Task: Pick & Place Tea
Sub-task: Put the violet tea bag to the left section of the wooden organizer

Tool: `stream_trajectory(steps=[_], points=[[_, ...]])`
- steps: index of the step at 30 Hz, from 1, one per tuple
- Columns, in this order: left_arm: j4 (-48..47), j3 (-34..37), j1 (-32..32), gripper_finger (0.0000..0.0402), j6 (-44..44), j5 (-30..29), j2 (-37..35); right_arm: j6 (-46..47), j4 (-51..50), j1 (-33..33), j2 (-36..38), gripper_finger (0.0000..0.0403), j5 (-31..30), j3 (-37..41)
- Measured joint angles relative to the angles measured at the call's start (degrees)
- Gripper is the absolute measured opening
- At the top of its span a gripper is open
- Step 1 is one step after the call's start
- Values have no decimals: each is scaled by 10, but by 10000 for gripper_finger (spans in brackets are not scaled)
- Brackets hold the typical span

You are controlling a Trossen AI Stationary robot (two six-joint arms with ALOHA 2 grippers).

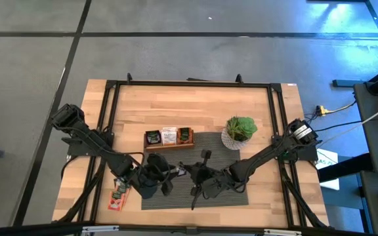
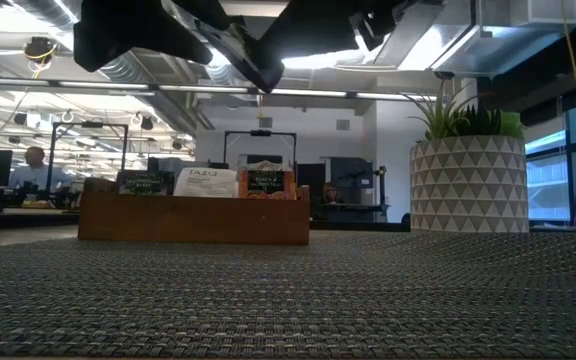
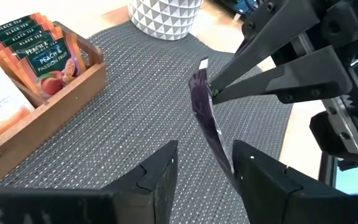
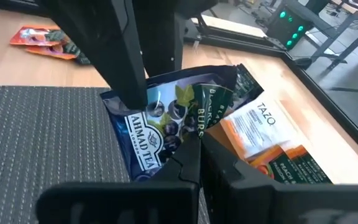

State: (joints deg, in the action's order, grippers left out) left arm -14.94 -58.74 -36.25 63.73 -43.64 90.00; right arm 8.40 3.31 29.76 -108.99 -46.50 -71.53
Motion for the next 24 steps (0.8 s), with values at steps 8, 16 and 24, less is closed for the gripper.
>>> stream_trajectory(steps=[8,16,24], points=[[0,0,4,110,-35,-2,0,2,4,0,0,7,1,0],[-3,0,3,12,-87,-1,0,-15,13,0,0,10,2,0],[-46,0,-5,3,-107,27,0,8,-54,-1,60,116,107,1]])
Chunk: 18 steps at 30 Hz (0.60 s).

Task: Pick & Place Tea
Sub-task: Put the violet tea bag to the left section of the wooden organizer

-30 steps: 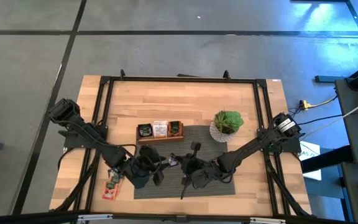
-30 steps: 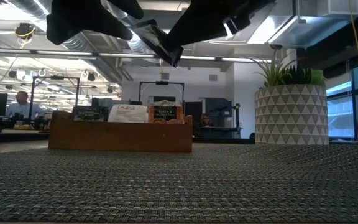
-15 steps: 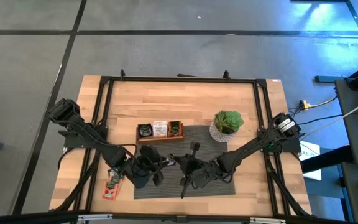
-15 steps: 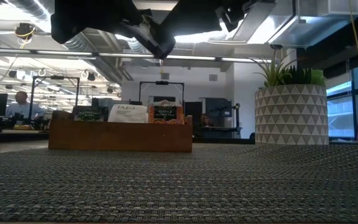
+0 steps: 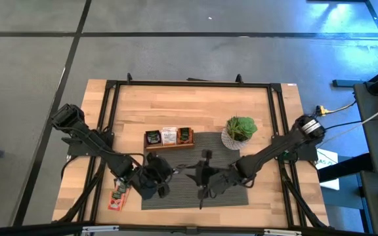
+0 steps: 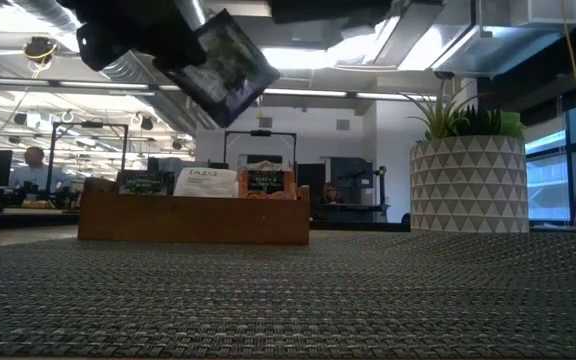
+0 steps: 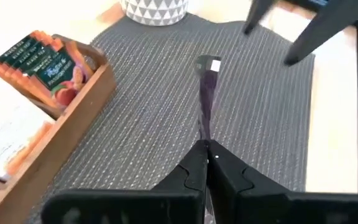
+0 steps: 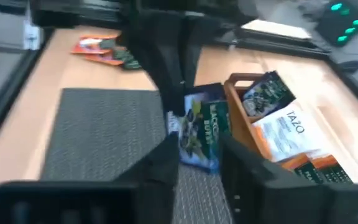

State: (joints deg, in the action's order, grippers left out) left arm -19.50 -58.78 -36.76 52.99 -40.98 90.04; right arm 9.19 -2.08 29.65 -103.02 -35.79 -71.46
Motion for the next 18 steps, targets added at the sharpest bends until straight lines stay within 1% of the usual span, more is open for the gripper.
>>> stream_trajectory(steps=[2,4,8,11,13,18], points=[[-6,0,-6,3,-10,0,0,-2,-28,-1,14,152,22,0],[-6,0,-15,3,-33,1,0,-4,-27,-1,19,184,41,0],[10,0,-29,3,-79,-15,0,-2,-19,-1,16,224,45,0],[25,0,-34,3,-108,-26,0,23,-20,-7,12,234,50,0],[36,0,-35,2,-129,-25,0,25,-13,-13,13,233,65,0],[75,0,-37,5,-174,-26,0,26,10,-29,13,207,127,0]])
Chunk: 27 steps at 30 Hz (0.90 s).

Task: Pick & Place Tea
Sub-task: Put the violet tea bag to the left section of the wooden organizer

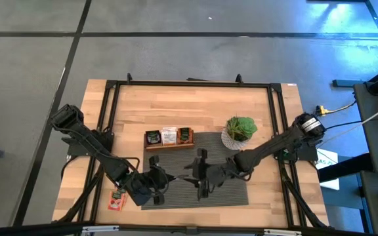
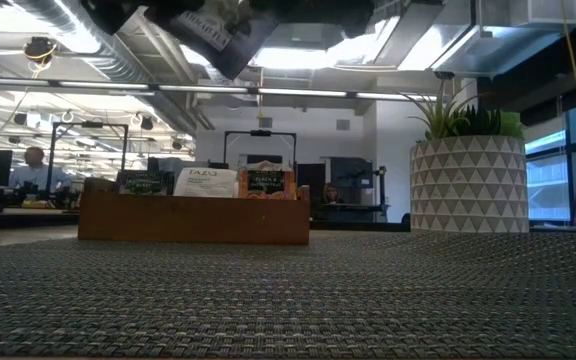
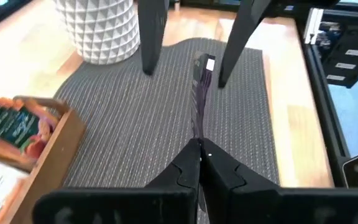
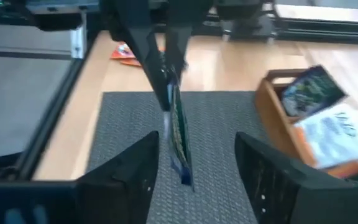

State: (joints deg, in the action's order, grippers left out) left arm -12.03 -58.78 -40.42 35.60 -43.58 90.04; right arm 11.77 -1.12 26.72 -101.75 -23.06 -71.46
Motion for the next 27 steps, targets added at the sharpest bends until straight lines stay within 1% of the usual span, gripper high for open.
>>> stream_trajectory(steps=[3,14,18,21,22,25,27], points=[[4,0,0,3,-11,0,0,2,1,-4,0,175,23,0],[-2,0,0,10,-13,0,0,0,0,-4,0,12,23,0],[-5,0,0,8,-47,0,0,7,0,-4,0,10,23,0],[-8,0,0,17,-27,-2,0,9,0,-4,0,6,23,0],[-17,0,0,24,-15,-1,-3,2,0,-4,0,5,22,0],[-73,0,-2,59,44,31,-20,0,0,-4,0,5,8,0],[-129,0,-11,88,91,23,-33,-2,0,-5,0,4,-10,0]])
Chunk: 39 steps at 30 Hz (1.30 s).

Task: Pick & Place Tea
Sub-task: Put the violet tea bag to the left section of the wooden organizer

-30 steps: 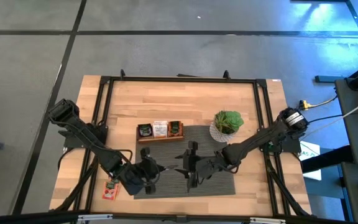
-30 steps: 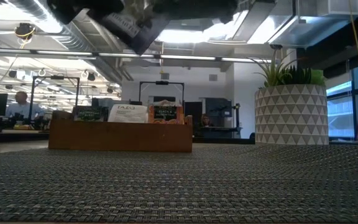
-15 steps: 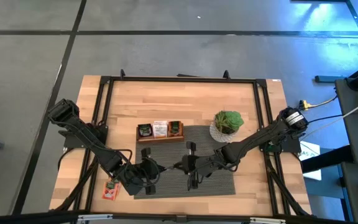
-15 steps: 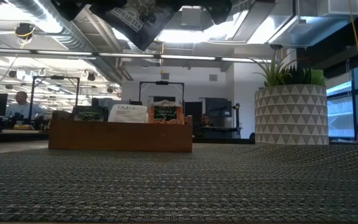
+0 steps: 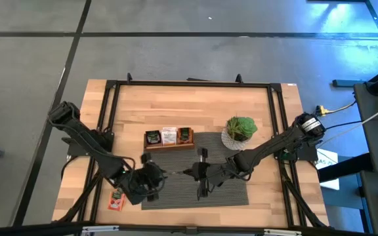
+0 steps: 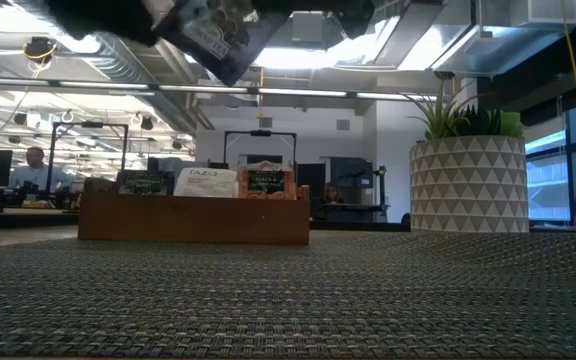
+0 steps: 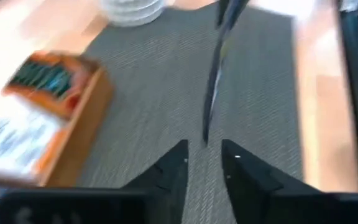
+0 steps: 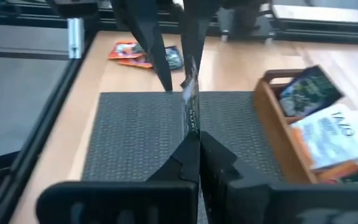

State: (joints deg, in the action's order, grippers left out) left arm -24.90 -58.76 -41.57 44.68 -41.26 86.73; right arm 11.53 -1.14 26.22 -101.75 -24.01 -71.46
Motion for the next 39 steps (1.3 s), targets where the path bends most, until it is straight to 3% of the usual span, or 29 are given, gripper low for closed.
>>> stream_trajectory(steps=[6,10,20,34,39], points=[[-178,0,-51,147,186,-40,-29,-4,-4,-45,0,3,6,0],[-246,0,-91,159,283,-38,-32,-30,22,-95,0,2,59,0],[-311,0,-140,158,321,35,-32,-66,105,-198,-32,1,167,-17],[-323,0,-139,161,341,112,-32,-186,-184,-225,-232,1,176,-351],[-322,0,-140,161,341,125,-32,-223,-244,-223,-294,0,121,-428]])
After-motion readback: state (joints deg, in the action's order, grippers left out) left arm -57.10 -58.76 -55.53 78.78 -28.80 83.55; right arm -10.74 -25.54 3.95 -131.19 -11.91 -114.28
